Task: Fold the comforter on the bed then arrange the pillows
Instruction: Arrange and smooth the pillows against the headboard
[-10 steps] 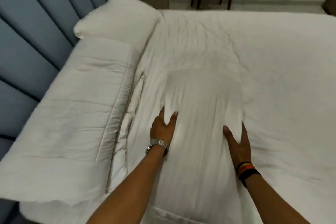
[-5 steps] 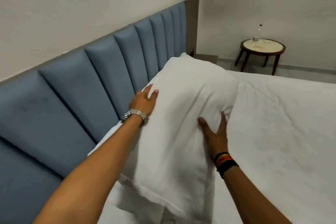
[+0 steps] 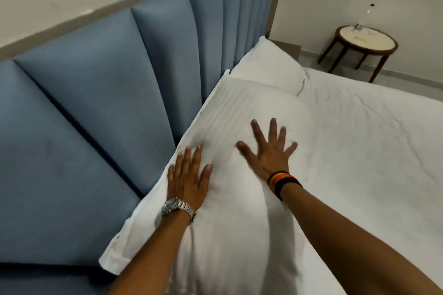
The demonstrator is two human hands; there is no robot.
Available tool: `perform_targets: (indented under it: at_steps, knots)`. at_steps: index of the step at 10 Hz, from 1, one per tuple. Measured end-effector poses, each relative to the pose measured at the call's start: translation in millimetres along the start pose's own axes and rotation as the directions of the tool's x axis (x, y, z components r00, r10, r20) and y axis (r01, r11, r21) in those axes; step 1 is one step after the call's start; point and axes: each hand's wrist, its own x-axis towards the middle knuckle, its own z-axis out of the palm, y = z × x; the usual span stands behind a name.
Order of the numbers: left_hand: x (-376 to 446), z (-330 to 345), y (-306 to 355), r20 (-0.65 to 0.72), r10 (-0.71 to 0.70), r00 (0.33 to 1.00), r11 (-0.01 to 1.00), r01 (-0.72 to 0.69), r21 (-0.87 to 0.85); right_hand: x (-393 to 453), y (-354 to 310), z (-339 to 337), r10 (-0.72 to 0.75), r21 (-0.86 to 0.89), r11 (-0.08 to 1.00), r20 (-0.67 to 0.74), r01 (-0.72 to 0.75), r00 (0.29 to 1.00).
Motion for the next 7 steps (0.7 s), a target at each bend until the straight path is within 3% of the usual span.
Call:
perform_targets:
  at_steps: [2,3,5,6,7]
  knots:
    - [14.9,54.4,-18.0,-0.040,-0.014,0.999,1.000,0.015,0.024,32.1,16.0,60.9,0.059,-0.182,0.982,0.091,-0.042,0.994]
    - [15.2,56.4,-13.9,0.002,-0.013,1.000,0.999,0.013,0.040,30.0,22.8,55.8,0.058,-0.173,0.984,0.120,-0.036,0.991]
    - [10.2,-5.0,15.0,0.092,-0.014,0.996,1.000,0.017,-0.025,-2.6,9.7,3.3,0.024,0.012,1.000,0.084,-0.025,0.996]
    - [19.1,-59.3,51.2,0.058,0.042,0.997,0.999,-0.041,-0.016,-49.5,0.5,-33.1,0.031,0.215,0.976,0.005,-0.031,1.000]
    - [38.3,-126.8,121.4,-0.093,0.158,0.983,0.987,-0.160,-0.018,-149.0,2.6,-65.3,0.046,0.485,0.873,-0.181,0.048,0.982]
